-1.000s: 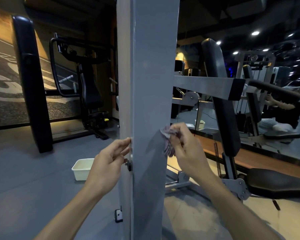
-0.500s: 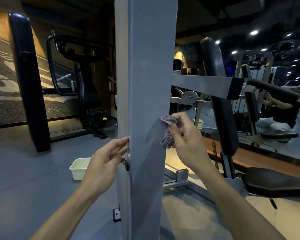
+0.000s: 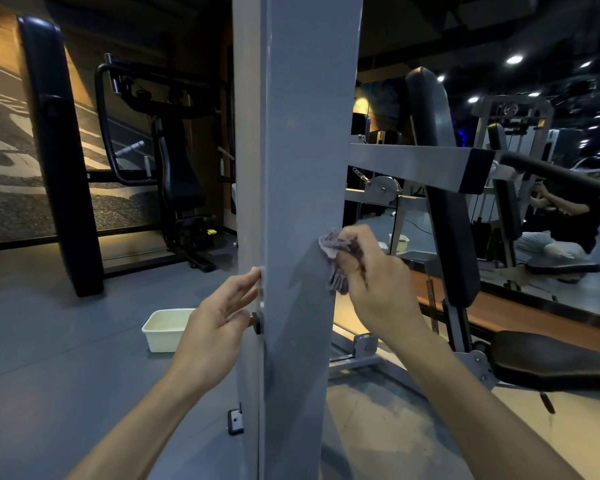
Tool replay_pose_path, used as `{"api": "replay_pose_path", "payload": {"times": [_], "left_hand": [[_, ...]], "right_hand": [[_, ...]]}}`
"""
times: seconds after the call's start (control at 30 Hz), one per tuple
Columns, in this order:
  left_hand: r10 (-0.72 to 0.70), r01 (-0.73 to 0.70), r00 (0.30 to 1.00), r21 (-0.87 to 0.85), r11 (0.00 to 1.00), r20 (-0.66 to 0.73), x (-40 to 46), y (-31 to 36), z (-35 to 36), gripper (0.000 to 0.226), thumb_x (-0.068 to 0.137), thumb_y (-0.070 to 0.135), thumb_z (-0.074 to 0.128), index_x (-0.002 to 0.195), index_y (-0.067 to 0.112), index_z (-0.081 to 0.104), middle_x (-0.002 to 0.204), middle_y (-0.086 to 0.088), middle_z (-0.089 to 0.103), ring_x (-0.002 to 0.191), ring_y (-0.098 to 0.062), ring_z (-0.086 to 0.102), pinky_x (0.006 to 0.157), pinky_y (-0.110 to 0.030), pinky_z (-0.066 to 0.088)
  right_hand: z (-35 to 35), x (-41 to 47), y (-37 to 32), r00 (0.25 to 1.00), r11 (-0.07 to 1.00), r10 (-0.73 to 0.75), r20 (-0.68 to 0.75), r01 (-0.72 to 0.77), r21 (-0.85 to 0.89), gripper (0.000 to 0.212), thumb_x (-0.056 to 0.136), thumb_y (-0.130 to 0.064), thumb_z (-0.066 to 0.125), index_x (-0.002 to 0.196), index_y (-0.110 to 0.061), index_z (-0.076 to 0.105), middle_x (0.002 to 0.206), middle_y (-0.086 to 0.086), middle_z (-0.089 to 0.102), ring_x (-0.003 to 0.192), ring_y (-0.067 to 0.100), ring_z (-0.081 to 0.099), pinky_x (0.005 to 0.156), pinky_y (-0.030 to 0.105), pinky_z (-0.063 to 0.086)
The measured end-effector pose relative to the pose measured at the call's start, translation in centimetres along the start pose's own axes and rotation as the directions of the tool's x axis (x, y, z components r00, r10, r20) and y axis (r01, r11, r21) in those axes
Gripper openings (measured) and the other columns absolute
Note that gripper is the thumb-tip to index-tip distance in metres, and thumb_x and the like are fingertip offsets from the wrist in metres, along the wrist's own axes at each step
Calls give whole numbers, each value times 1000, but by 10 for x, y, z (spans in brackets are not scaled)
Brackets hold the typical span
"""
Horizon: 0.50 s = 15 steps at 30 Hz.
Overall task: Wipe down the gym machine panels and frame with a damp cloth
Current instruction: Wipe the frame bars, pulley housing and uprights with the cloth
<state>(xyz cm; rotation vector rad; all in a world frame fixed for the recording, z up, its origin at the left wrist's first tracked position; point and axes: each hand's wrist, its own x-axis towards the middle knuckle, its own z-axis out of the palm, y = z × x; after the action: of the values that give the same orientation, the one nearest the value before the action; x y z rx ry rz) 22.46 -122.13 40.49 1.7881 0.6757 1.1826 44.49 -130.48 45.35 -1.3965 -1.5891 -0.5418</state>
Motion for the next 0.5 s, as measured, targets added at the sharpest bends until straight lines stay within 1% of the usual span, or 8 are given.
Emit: {"api": "replay_pose_path", "payload": {"times": [0.07,0.1,0.17,0.2,0.3,0.37,0.43,0.5], "left_hand": [[0,0,1000,-6,1000,9,-1,-1,0,71,98,-21,38,145,28,56,138,27,63,132,8,53,116,-41,45],[0,0,1000,-13,1000,8,-1,-2,-1,70,98,-20,39,145,29,56,138,27,63,132,8,54,116,-42,45],[0,0,1000,-22,1000,4,-1,-5,-2,70,99,-20,40,145,29,56,138,26,63,132,7,54,116,-43,45],[0,0,1000,-25,1000,3,0,-6,-2,70,99,-20,40,145,29,56,138,26,63,132,7,54,116,-44,45],[5,-5,1000,-19,1000,-1,-1,-8,-1,71,98,-19,40,147,31,55,139,28,62,133,8,52,118,-44,43],[22,-22,1000,-3,1000,-10,-2,-9,0,72,99,-18,41,147,34,54,139,30,61,133,10,51,118,-42,43],[40,-40,999,11,999,-9,-2,-12,2,73,99,-17,41,147,36,53,140,31,60,134,11,49,119,-43,43],[53,-53,999,21,998,-12,-2,-16,3,73,99,-17,42,149,36,51,142,29,58,136,10,48,119,-45,42]], "right_hand": [[1,-12,3,996,990,-74,58,80,-117,19,103,-24,57,116,-32,46,62,-16,51,52,7,46,49,27,34],[-3,-12,4,990,975,-117,75,129,-180,20,101,-23,59,115,-32,48,68,-14,52,57,12,48,52,30,36],[-13,1,3,970,927,-237,48,241,-288,15,98,-21,62,112,-25,58,74,-10,51,63,16,45,56,31,37],[-16,9,3,962,913,-273,27,268,-308,14,97,-21,62,111,-22,61,77,-7,54,66,17,45,57,33,39],[-7,11,8,966,943,-259,-16,249,-220,18,97,-20,55,113,-19,60,89,0,58,75,25,53,61,39,46],[14,-18,14,970,963,-240,-33,233,-135,19,95,-21,50,112,-21,56,90,0,59,76,21,53,62,37,48],[36,-62,22,979,974,-203,27,205,-92,19,94,-24,49,113,-24,54,92,-2,61,76,10,50,64,28,46],[51,-96,28,976,976,-163,143,180,-121,20,94,-25,48,114,-26,53,93,-5,62,76,8,51,60,28,52]]}}
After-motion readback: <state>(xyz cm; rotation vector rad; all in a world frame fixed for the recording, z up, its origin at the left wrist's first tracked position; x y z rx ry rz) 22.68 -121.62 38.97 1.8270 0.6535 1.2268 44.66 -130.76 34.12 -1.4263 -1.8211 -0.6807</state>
